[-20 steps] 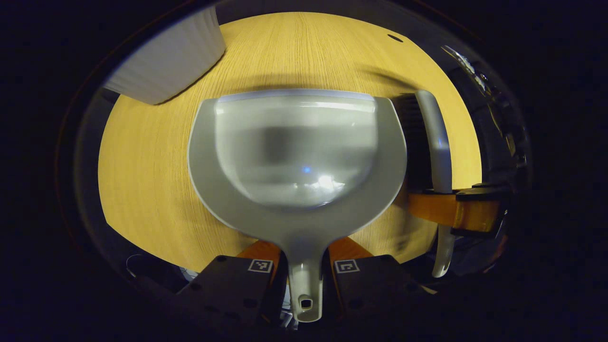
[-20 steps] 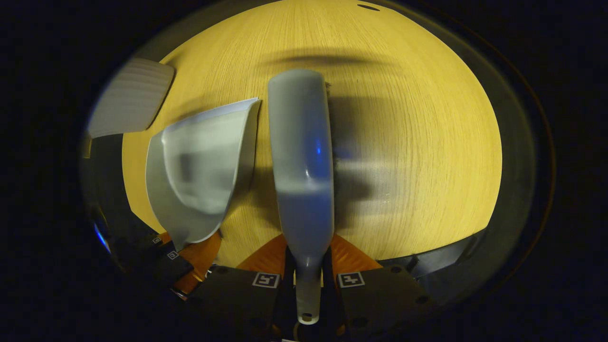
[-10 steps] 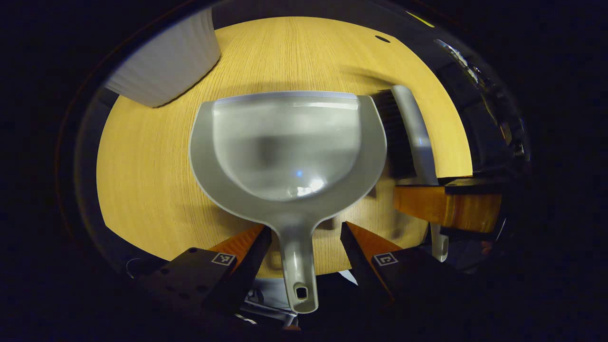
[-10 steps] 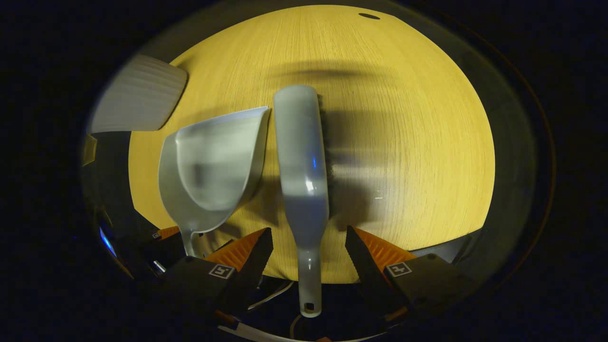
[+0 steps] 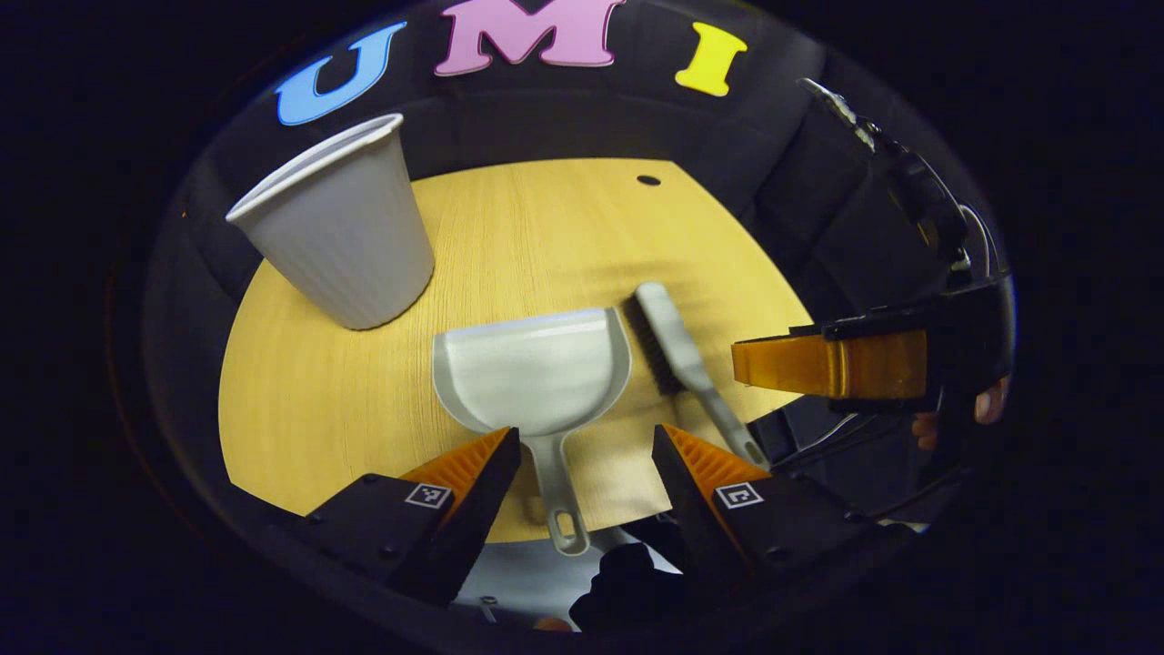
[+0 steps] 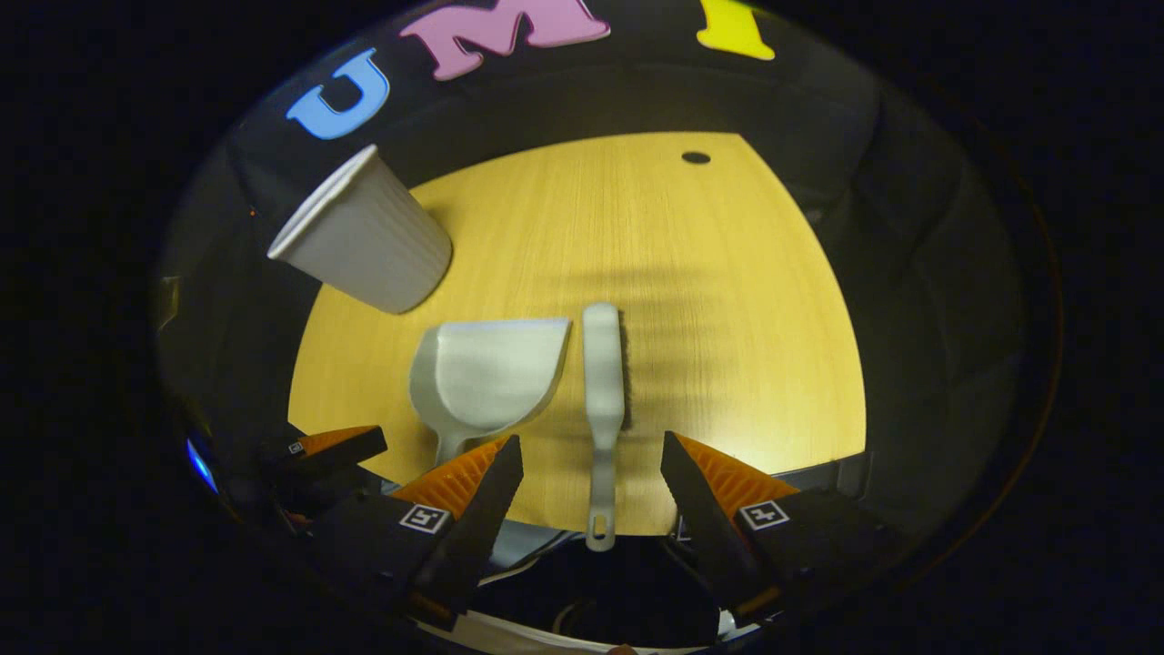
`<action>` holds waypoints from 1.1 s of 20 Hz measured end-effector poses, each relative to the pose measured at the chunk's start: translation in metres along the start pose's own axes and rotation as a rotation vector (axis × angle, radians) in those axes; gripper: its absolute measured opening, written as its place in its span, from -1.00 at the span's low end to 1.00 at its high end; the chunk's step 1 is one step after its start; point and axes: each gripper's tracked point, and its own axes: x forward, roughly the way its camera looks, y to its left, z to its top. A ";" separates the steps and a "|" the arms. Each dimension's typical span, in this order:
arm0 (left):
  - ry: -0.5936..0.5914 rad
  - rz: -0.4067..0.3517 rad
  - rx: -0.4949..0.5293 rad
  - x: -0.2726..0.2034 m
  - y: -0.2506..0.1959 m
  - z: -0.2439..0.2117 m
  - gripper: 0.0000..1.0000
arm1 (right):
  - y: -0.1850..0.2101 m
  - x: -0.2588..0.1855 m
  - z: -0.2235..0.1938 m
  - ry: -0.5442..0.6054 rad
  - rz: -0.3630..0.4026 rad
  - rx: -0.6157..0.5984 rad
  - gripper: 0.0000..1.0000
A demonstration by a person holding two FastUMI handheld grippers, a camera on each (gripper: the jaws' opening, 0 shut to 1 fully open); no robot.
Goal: Pick up the small broom and dustpan from the desktop, sweep the trash into the dustpan with the broom, and then empty the trash into the garbage bin.
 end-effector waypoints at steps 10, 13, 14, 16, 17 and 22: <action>-0.827 0.034 0.052 -0.058 -0.012 0.034 0.72 | -0.004 -0.180 0.073 -0.906 -0.009 -0.082 0.95; -0.956 0.009 0.025 -0.061 -0.010 0.034 0.66 | -0.010 -0.201 0.079 -1.123 -0.069 -0.124 0.94; -0.980 0.007 0.030 -0.060 -0.010 0.036 0.68 | -0.011 -0.210 0.088 -1.216 -0.089 -0.153 0.95; -1.015 0.032 0.022 -0.068 -0.011 0.038 0.67 | -0.009 -0.211 0.087 -1.273 -0.100 -0.159 0.94; -1.040 0.039 0.018 -0.075 -0.013 0.038 0.67 | -0.009 -0.209 0.085 -1.271 -0.087 -0.159 0.93; -1.143 0.104 0.011 -0.101 -0.022 0.040 0.70 | -0.027 -0.207 0.078 -1.243 -0.053 -0.169 0.92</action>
